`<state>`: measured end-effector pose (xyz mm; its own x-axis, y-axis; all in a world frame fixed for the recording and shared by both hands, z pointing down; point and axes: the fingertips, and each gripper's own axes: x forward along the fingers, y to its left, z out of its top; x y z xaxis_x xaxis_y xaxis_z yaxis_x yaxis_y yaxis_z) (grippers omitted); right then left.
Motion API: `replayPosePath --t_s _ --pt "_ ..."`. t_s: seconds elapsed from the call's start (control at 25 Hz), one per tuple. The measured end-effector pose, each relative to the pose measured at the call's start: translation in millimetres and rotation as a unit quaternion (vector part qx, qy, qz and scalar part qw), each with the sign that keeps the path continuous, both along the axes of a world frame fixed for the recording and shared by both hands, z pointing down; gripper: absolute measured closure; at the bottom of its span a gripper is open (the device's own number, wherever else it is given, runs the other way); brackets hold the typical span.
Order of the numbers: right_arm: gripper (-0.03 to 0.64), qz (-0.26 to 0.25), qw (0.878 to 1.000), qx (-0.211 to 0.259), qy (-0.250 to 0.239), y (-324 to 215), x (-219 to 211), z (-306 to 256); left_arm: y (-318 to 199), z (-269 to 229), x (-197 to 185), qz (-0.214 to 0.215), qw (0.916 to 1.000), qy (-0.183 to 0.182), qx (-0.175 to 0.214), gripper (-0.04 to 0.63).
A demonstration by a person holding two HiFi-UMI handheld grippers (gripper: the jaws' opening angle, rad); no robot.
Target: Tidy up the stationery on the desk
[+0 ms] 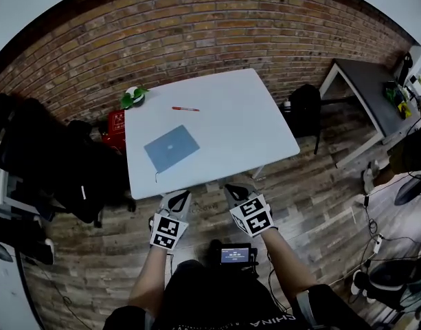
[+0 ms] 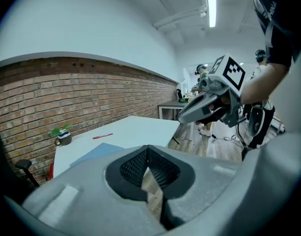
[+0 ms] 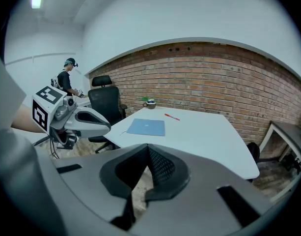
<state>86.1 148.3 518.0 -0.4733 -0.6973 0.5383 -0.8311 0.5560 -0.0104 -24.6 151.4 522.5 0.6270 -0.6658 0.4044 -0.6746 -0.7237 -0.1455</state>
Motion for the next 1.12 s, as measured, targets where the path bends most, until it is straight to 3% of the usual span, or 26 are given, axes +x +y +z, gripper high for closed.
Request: replayPosePath --t_s 0.52,1.12 --pt "0.608 -0.028 0.999 -0.026 -0.004 -83 -14 21 -77 24 -21 -0.038 0.9989 -0.005 -0.028 0.589" --pt "0.607 0.008 0.999 -0.041 0.016 -207 -44 16 -216 28 -52 0.0 0.9992 0.005 -0.04 0.589"
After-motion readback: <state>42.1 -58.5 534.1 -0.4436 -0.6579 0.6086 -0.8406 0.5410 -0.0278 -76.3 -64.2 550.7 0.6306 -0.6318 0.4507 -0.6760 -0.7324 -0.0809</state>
